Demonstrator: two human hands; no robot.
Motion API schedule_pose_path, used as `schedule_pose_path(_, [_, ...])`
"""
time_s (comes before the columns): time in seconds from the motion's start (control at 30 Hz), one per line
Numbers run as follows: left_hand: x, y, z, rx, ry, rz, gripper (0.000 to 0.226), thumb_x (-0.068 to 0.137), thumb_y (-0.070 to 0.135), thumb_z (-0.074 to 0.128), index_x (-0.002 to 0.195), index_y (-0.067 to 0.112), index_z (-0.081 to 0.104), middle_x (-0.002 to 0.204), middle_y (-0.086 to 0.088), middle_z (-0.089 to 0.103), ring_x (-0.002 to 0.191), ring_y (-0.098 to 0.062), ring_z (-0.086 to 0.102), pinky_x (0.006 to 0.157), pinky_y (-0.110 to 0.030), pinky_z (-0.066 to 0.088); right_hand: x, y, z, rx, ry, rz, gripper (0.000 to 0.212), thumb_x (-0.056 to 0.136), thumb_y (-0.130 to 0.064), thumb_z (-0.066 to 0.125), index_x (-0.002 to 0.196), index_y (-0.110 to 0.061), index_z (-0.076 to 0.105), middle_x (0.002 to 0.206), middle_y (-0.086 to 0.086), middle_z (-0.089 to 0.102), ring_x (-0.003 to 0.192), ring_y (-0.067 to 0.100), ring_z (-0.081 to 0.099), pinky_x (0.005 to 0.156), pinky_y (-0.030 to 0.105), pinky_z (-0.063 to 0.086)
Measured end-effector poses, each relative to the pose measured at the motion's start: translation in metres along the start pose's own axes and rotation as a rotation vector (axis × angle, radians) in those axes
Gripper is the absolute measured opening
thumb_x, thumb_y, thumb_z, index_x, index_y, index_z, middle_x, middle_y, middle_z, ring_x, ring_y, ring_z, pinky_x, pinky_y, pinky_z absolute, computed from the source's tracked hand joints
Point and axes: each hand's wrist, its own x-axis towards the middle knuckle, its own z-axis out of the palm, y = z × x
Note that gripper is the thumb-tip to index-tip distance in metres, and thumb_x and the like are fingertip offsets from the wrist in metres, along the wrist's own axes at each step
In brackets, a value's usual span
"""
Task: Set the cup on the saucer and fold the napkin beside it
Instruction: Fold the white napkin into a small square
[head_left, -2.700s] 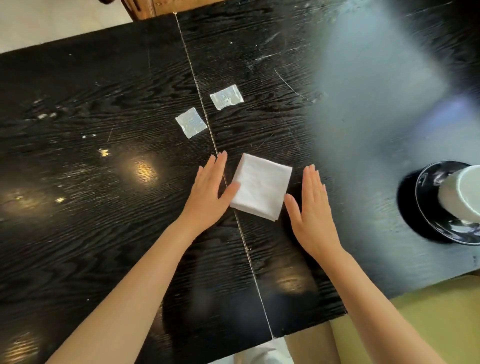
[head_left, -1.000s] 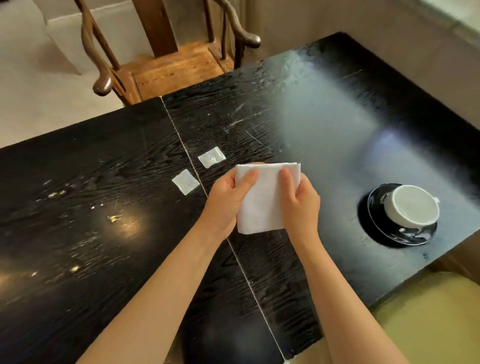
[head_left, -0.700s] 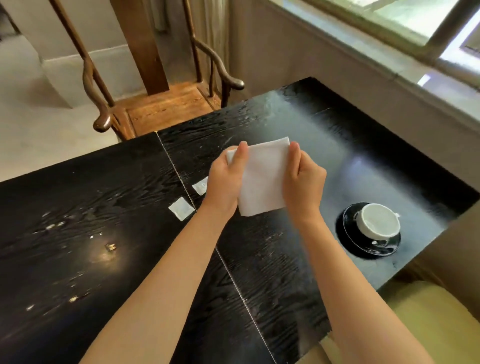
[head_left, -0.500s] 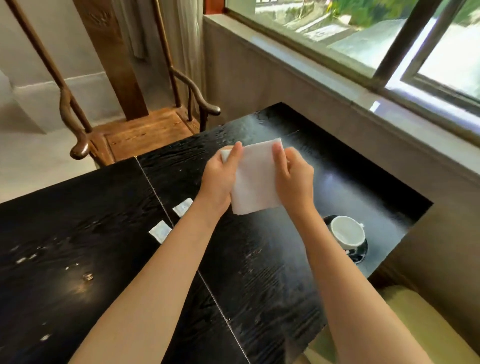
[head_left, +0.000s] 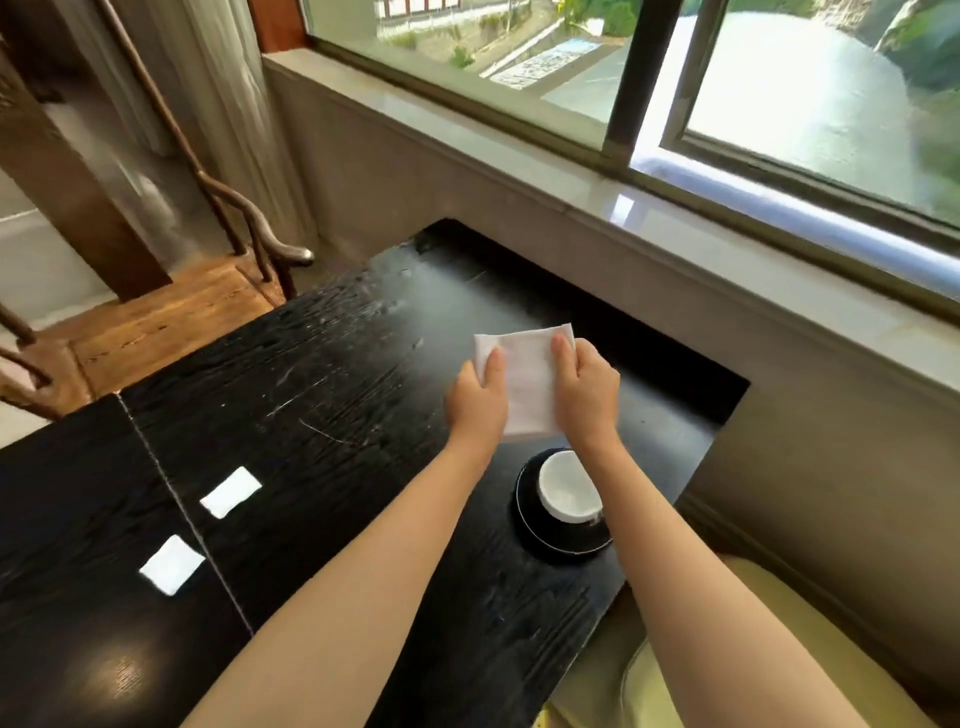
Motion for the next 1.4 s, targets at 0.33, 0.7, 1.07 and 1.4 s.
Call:
schedule_pose_path(0.33, [0.067,-0.034,0.145,0.199,-0.324,-0.221,0.038,0.097,0.033,0.043,0.119,0.003,0.052,0.107,-0.009,0.057,0.091,-0.021,0.053,0.056,-0.025,0.038,0.088,0.147,-0.047,-0.167,-0.201,0.416,0.043,0.098,-0.036,0.029,0.107,-0.002,0.054,0.109,0.014,0.060,0.089,0.023,0.047,0.074,0.030,0.033])
schedule_pose_path(0.7, [0.101,-0.068,0.216,0.348,-0.548,-0.282,0.049,0.083,-0.009,0.045,0.129,0.005,0.053,0.118,-0.014,0.062,0.105,-0.027,0.058,0.081,-0.031,0.047,0.105,0.228,-0.058,-0.199,-0.212,0.687,0.037,0.092,-0.014,0.043,0.128,-0.004,0.042,0.129,0.016,0.051,0.113,0.032,0.052,0.090,0.041,0.046])
schedule_pose_path(1.07, [0.103,-0.067,0.226,0.633,-0.575,-0.075,0.050,0.082,-0.005,0.050,0.127,0.014,0.057,0.116,-0.008,0.064,0.104,-0.024,0.057,0.077,-0.028,0.043,0.096,0.229,-0.053,-0.397,-0.104,0.802,0.046,0.089,-0.018,0.055,0.128,-0.003,0.036,0.133,0.016,0.044,0.118,0.034,0.049,0.091,0.042,0.047])
schedule_pose_path(1.4, [0.105,-0.040,0.181,0.774,-0.621,0.013,0.043,0.093,0.019,0.051,0.136,0.012,0.048,0.132,-0.010,0.055,0.122,-0.025,0.050,0.100,-0.031,0.037,0.108,0.200,-0.070,-0.568,-0.245,0.438,0.039,0.085,-0.014,0.054,0.121,-0.004,0.041,0.126,0.016,0.043,0.113,0.033,0.046,0.087,0.040,0.045])
